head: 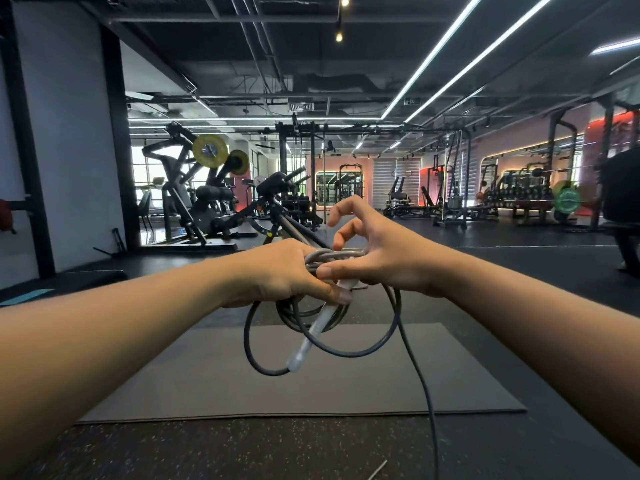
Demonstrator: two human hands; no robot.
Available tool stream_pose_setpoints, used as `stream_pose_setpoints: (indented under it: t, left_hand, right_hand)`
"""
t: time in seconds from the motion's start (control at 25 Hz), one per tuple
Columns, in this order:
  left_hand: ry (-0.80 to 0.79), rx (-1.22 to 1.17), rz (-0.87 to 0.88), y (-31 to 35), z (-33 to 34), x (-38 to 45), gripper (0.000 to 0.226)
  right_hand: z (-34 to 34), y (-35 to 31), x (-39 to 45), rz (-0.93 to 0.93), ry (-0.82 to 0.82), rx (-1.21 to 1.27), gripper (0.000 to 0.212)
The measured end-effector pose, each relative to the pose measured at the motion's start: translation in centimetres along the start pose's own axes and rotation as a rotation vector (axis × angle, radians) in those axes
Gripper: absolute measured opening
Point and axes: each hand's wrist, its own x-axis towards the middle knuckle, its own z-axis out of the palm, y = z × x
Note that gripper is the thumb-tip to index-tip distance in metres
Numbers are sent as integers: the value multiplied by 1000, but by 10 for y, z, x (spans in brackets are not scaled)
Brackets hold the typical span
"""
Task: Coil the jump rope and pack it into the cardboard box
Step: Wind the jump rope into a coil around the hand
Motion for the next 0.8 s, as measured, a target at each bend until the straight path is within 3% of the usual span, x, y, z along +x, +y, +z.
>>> stream_pose_setpoints:
  t: [0.12, 0.2, 0.36, 0.44, 0.6, 0.76, 0.8]
  left_hand:
    - [8, 74, 45, 4, -2, -9, 36]
    - [17, 109, 34, 6, -9, -17, 33]
    - [70, 82, -16, 4, -36, -32, 29]
    - [114, -1, -30, 0, -52, -42, 26]
    - [349, -560, 26, -15, -64, -46, 15]
    - [608, -1127, 102, -11, -45, -24, 24]
    - [675, -1240, 94, -8, -40, -16, 28]
  right_hand:
    - [2, -1, -1, 20, -8, 91, 48]
    - [-2, 2, -2, 50, -19, 103, 43]
    - [-24, 13, -10, 95, -36, -36, 44]
    - [-38, 18, -15, 136, 52, -133, 49]
    - [-44, 35, -17, 287, 249, -167, 64]
    - [-7, 36, -9, 244, 115, 327, 26]
    - [6, 31, -6, 210, 65, 450, 31]
